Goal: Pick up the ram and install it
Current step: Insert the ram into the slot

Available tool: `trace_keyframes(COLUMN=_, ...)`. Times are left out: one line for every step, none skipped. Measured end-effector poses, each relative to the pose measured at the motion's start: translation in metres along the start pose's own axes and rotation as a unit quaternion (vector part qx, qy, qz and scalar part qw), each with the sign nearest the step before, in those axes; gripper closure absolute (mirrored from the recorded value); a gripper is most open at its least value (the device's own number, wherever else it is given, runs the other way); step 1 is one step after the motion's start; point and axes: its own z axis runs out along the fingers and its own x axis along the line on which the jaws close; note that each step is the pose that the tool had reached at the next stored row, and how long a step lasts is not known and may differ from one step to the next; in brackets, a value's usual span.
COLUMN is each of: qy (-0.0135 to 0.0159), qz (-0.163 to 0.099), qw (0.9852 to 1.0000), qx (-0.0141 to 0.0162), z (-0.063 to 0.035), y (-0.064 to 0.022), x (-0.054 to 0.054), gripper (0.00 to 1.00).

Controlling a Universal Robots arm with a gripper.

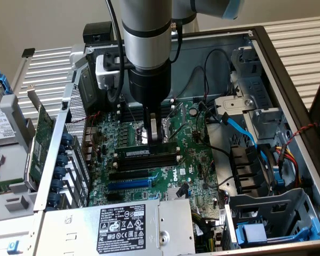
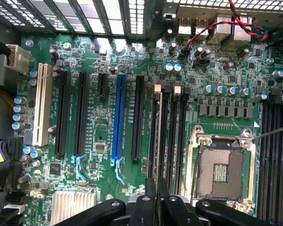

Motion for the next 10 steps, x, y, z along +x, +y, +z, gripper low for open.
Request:
trace_keyframes(qy=-0.0002, qz=0.000, qw=1.0000, qx=0.0000, z=0.0001, y=0.0000, x=0.0001, gripper=0.87)
trace_keyframes(qy=-0.0004, qz=0.000, qw=1.0000, qx=0.0001, z=0.0002, y=0.0000, x=0.0002, gripper=0.87)
trace_keyframes(qy=-0.0004, qz=0.000, qw=1.0000, qx=0.0001, z=0.0003, y=0.0000, x=0.0003, gripper=0.87)
trace_keyframes(qy=-0.0004, qz=0.000, qw=1.0000, qx=0.0001, z=0.0004, y=0.0001, x=0.0004, gripper=0.87)
trace_keyframes(qy=-0.0004, qz=0.000, qw=1.0000, qx=0.0001, z=0.0005, y=0.0004, x=0.0005, gripper=0.87)
trace_keyframes(qy=-0.0006, qz=0.000, qw=1.0000, qx=0.0003, z=0.0006, y=0.0006, x=0.0005, gripper=0.87)
trace_keyframes(qy=-0.0006, qz=0.000, qw=1.0000, qx=0.0004, z=0.0008, y=0.0007, x=0.0006, gripper=0.87)
trace_keyframes(qy=-0.0007, qz=0.000, qw=1.0000, qx=0.0004, z=0.0010, y=0.0007, x=0.0007, gripper=0.87)
trace_keyframes(qy=-0.0007, qz=0.000, qw=1.0000, qx=0.0004, z=0.0013, y=0.0008, x=0.0007, gripper=0.87)
trace_keyframes(qy=-0.0007, qz=0.000, qw=1.0000, qx=0.0005, z=0.0015, y=0.0008, x=0.0007, gripper=0.87)
